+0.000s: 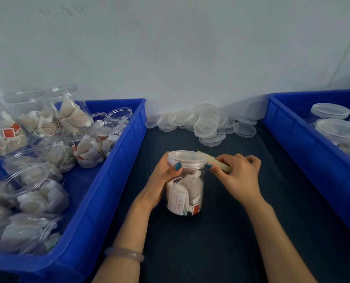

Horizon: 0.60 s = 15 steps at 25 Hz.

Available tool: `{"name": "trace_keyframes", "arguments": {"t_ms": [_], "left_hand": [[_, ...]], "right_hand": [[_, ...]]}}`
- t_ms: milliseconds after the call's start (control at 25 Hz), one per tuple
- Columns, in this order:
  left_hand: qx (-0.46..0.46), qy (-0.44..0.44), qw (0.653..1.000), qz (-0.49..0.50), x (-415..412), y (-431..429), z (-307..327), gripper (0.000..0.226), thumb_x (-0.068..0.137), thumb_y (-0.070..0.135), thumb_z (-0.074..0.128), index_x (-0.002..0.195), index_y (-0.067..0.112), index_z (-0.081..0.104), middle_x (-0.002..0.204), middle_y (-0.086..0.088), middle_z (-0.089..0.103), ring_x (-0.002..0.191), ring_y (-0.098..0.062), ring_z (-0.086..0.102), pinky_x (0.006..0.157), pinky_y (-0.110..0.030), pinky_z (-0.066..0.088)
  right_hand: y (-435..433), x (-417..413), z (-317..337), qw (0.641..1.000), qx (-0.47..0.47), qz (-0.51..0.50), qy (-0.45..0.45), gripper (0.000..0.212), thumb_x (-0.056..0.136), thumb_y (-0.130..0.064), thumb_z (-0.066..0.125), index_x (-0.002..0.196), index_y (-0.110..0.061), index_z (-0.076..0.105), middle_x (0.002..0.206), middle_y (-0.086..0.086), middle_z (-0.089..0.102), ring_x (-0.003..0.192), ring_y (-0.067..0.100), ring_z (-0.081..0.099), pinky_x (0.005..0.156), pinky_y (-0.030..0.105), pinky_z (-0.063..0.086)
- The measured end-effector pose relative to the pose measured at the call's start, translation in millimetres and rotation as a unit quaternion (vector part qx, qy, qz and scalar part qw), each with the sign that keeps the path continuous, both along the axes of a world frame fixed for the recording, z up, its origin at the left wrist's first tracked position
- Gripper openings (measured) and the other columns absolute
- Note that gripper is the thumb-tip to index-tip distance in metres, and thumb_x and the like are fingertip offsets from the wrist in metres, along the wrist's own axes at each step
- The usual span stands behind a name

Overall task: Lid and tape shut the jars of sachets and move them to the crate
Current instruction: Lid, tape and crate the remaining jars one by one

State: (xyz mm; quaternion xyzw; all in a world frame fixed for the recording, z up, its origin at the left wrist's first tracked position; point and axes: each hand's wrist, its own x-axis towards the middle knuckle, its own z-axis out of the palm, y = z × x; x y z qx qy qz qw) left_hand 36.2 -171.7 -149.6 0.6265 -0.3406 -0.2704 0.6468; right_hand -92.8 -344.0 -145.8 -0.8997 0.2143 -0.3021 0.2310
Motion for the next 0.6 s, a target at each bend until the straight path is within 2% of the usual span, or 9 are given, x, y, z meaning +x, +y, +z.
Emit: {"name": "trace_keyframes", "arguments": {"t_ms": [40,80,120,200,280,360,440,520,600], "left_hand": [[-0.003,0.009,1.0,-0.01,-1,-1,-1,0.108,0.05,0.076,0.08,0.133,0.012,0.051,0.126,-0.011,0.067,0.117,-0.028,0.065,0.094,-0.037,0.055],[-0.005,0.02,1.0,-0.023,-2,-2,-2,0.103,0.054,0.076,0.079,0.132,0.014,0.052,0.125,-0.009,0.068,0.115,-0.027,0.066,0.09,-0.033,0.056],[-0.005,0.027,0.999,-0.036,-2,-2,-3,0.097,0.057,0.076,0.077,0.131,0.018,0.054,0.124,-0.006,0.069,0.115,-0.024,0.066,0.088,-0.029,0.056],[0.01,0.014,0.999,-0.046,-2,-4,-4,0.088,0.063,0.077,0.072,0.132,0.025,0.055,0.128,0.001,0.068,0.12,-0.017,0.063,0.092,-0.026,0.053],[0.019,-0.022,0.999,-0.027,-4,-8,-3,0.091,0.064,0.082,0.066,0.137,0.031,0.052,0.132,0.008,0.065,0.126,-0.009,0.058,0.101,-0.027,0.05],[-0.006,-0.052,0.997,0.05,-6,-11,-1,0.098,0.06,0.085,0.067,0.14,0.03,0.049,0.131,0.013,0.063,0.124,-0.003,0.057,0.103,-0.026,0.049],[-0.058,-0.087,0.986,0.133,-6,-12,-4,0.086,0.066,0.078,0.069,0.133,0.026,0.054,0.126,0.015,0.064,0.12,-0.003,0.059,0.098,-0.024,0.051],[-0.07,-0.115,0.981,0.14,-14,-13,-4,0.073,0.075,0.074,0.064,0.131,0.027,0.054,0.126,0.019,0.063,0.12,-0.002,0.06,0.093,-0.02,0.052],[-0.052,-0.129,0.983,0.124,-22,-17,-3,0.074,0.076,0.071,0.065,0.136,0.032,0.048,0.124,0.029,0.061,0.118,0.004,0.058,0.087,-0.012,0.05]], "right_hand": [[-1,-1,0,0.997,0.066,0.032,0.005,0.069,0.073,-0.091,0.034,0.078,-0.03,0.066,0.059,-0.012,0.058,0.066,0.002,0.053,0.083,0.03,0.031],[0,-1,0,0.986,0.149,0.073,0.003,0.072,0.07,-0.093,0.04,0.075,-0.026,0.067,0.057,-0.011,0.057,0.058,0.003,0.05,0.073,0.03,0.038],[0,-2,0,0.971,0.216,0.105,-0.006,0.075,0.069,-0.09,0.047,0.074,-0.019,0.066,0.055,-0.009,0.053,0.052,0.004,0.045,0.062,0.029,0.038],[0,-2,-1,0.955,0.264,0.132,-0.031,0.072,0.075,-0.077,0.057,0.075,-0.005,0.061,0.056,-0.008,0.045,0.052,0.006,0.038,0.052,0.027,0.031],[-2,-3,-2,0.957,0.255,0.132,-0.048,0.067,0.081,-0.067,0.059,0.075,0.0,0.057,0.058,-0.007,0.043,0.053,0.007,0.035,0.052,0.027,0.029],[-2,-3,-3,0.964,0.238,0.111,-0.049,0.065,0.08,-0.069,0.057,0.073,-0.004,0.056,0.058,-0.007,0.044,0.054,0.007,0.037,0.054,0.031,0.03],[1,-3,-2,0.975,0.203,0.079,-0.034,0.065,0.076,-0.077,0.053,0.071,-0.012,0.056,0.056,-0.007,0.048,0.052,0.004,0.04,0.054,0.032,0.033],[4,-3,-1,0.985,0.16,0.054,-0.017,0.064,0.074,-0.082,0.046,0.07,-0.019,0.055,0.058,-0.007,0.053,0.053,0.005,0.046,0.054,0.03,0.035],[7,-5,1,0.992,0.115,0.05,0.002,0.068,0.076,-0.088,0.04,0.071,-0.021,0.053,0.06,-0.005,0.056,0.055,0.008,0.051,0.054,0.031,0.037]]}}
